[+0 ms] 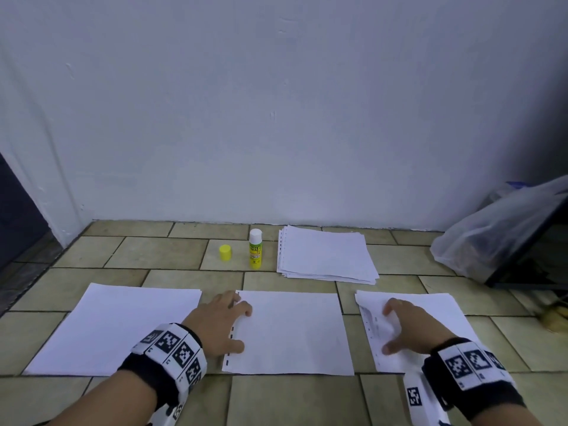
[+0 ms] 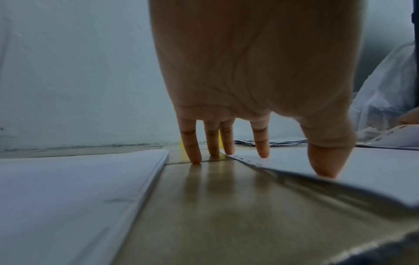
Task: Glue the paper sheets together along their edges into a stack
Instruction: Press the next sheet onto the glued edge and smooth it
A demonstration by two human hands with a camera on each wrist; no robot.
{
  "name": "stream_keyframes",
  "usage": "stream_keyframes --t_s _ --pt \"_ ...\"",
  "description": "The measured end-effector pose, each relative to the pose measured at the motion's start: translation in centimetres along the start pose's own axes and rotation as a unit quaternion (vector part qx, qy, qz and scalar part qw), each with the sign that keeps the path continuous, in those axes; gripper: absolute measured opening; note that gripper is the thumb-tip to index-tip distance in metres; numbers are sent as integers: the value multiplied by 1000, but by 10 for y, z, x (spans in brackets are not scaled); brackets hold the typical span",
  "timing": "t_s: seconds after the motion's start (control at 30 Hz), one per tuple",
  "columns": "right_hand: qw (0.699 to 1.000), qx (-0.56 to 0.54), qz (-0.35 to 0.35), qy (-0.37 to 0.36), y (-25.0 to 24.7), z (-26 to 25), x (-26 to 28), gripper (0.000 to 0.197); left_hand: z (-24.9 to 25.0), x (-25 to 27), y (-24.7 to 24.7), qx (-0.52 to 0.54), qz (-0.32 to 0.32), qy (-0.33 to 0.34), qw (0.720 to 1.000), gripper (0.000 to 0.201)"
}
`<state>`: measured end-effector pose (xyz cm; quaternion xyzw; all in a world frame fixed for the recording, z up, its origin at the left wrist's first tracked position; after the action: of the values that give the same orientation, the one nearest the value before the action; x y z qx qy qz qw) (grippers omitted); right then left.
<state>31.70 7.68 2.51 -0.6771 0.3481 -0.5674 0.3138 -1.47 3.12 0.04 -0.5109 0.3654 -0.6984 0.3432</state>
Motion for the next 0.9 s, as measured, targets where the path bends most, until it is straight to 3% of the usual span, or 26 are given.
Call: stream_keyframes --t_s 0.13,0.2,0.27,0.37,0.47,0.67,0.8,0.9 --pt "997 54 49 -2 -16 -5 10 12 -1 1 2 -22 -8 6 1000 58" --pt "994 59 91 18 -26 -4 13 14 -1 2 3 -23 -7 7 1000 57" --pt "993 10 120 19 -36 -7 16 4 -1 1 4 -24 -10 9 1000 56" --pt "989 -24 146 -4 -44 -33 26 21 -1 2 5 -32 -11 8 999 58" --pt "985 -9 158 -73 -41 -89 40 29 1 3 7 -40 -9 6 999 62" --pt "982 16 53 -181 13 -193 21 34 4 6 6 -43 12 -17 999 73" --pt "984 5 -7 -177 42 -208 -1 43 3 5 6 -28 14 -16 999 73" --pt "984 5 -14 -176 48 -206 -7 49 0 4 5 -5 3 -7 1000 71"
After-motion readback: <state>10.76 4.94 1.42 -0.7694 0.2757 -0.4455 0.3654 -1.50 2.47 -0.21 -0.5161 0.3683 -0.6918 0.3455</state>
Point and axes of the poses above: each hand's wrist, its own x-axis away from the middle knuckle, its own y-axis out of the palm, z = x × y, the point moved 6 cm from there along -x, towards the middle knuckle, and after that the axes turned 9 degrees about -z, right-handed, at the moved point
